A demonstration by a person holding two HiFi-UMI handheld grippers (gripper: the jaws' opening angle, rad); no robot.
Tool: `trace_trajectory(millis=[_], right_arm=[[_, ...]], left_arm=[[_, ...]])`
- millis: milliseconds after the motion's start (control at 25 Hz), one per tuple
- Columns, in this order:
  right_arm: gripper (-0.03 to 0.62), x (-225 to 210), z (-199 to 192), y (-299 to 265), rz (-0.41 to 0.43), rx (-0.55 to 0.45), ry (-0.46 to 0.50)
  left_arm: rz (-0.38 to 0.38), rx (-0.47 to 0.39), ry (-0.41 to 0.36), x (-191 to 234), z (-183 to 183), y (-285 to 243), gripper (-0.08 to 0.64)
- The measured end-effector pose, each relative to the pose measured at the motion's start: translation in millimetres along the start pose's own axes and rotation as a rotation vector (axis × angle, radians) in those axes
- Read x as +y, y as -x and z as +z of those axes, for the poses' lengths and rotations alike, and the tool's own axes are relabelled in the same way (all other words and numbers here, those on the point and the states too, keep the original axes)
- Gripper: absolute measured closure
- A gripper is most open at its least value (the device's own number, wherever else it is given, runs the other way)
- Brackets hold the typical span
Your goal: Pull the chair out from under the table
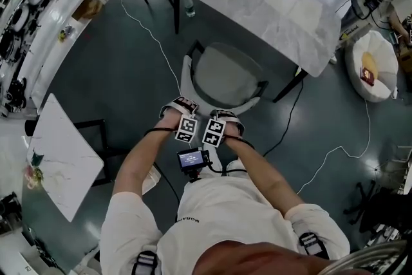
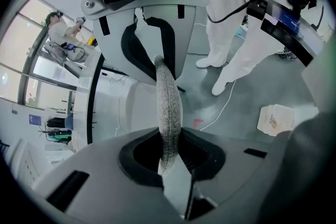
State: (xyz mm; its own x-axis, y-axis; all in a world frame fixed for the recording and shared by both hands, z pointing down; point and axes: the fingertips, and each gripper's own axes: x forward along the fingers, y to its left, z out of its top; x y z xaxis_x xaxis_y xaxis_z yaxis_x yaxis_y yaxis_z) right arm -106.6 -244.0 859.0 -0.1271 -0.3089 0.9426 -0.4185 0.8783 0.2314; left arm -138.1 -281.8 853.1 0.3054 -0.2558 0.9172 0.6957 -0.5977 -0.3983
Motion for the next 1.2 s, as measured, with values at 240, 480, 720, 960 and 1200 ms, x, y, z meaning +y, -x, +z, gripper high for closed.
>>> trace_trajectory(millis=[240, 480, 720, 960, 1200], right_arm=[[0.517, 15.9, 6.2, 2.3, 0.011, -0.002, 0.002], [0.517, 30.6, 7.6, 5.5, 0.017, -0.004, 0.005], [0.515, 37.5, 9.8, 5.3, 0.016, 0.002, 0.015], [0.505, 43.5, 11.6, 10.5, 0.007, 0.014, 0.052], [0.494, 40.0, 17.1, 39.1, -0.007, -0.025, 0.133]], left_arm=[[-0.016, -0.008, 0.011, -16.0, 1.9, 6.7, 0.483], [-0.033, -0.014, 0.032, -29.5, 7.9, 12.5, 0.483], [-0.048, -0.007, 0.057, -36.3, 8.7, 14.3, 0.483], [-0.074, 0.02, 0.076, -41.4, 10.3, 18.5, 0.481], [-0.108, 0.061, 0.129, -36.3, 11.2, 34.6, 0.479]])
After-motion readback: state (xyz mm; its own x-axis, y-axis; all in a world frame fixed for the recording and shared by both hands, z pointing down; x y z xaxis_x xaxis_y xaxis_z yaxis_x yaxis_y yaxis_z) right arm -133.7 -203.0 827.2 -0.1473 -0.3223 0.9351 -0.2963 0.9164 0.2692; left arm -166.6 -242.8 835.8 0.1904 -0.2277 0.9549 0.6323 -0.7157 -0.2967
